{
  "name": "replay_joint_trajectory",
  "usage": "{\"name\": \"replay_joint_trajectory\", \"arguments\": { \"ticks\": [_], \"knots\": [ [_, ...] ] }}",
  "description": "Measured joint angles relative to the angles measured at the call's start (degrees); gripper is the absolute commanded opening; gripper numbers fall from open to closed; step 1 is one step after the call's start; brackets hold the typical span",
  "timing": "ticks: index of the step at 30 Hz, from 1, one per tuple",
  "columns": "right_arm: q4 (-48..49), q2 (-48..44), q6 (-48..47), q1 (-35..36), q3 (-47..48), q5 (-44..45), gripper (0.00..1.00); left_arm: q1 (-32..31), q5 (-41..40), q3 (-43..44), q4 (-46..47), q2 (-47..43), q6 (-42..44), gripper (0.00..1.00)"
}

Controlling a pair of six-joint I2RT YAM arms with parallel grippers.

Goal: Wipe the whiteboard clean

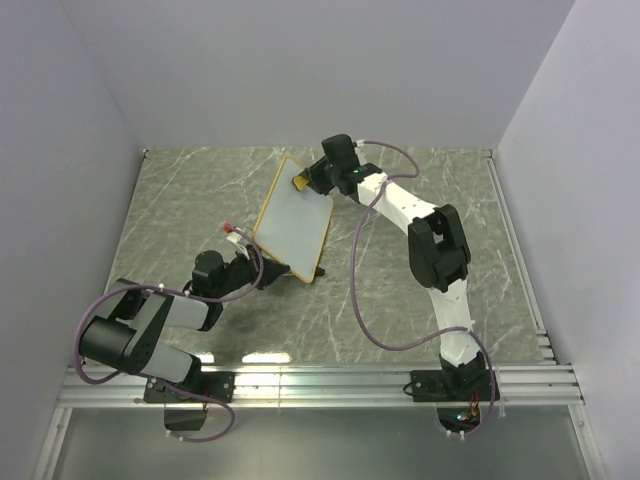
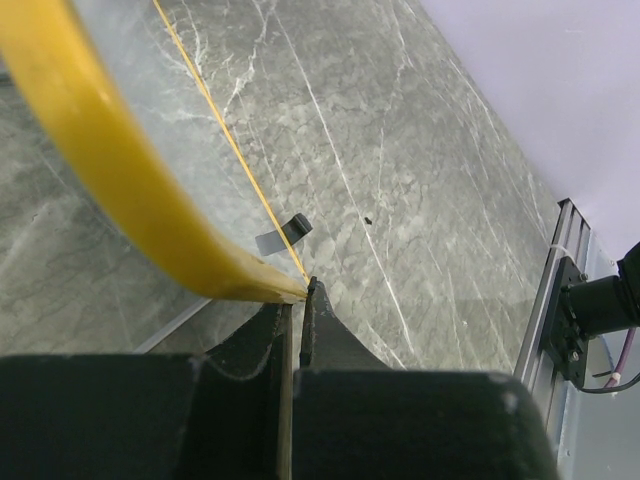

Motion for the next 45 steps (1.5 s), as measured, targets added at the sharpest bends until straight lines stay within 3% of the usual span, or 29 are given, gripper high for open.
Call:
{"name": "replay_joint_trajectory", "arguments": {
  "ticks": [6,13,19,27,39,45],
  "knots": [
    [0.4,-0.2,0.3,0.4,-1.6,0.0,0.0,-0.2,-0.3,0.0,-0.1,-0.2,0.2,0.0],
    [4.0,-5.5,0.3,-0.2,-19.1,0.9,0.0,-0.2,-0.4,0.0,-1.2,-0.3,0.0,0.0],
    [4.3,-7.2,-0.5,-2.0,-24.6,1.4,0.0,-0.8,-0.6,0.0,-1.0,-0.5,0.2,0.0],
    [2.0,-7.1,-2.9,-2.3,-20.7,1.6,0.0,-1.3,-1.0,0.0,-1.0,-0.9,1.1,0.0],
    [0.0,-0.7,-1.1,-1.7,-0.2,0.5,0.0,-1.7,-1.3,0.0,-1.0,-1.0,1.5,0.0],
    [-0.1,0.3,-0.7,-1.4,-1.3,0.4,0.0,-2.6,-2.4,0.0,-2.9,-2.6,2.5,0.0]
  ]
}}
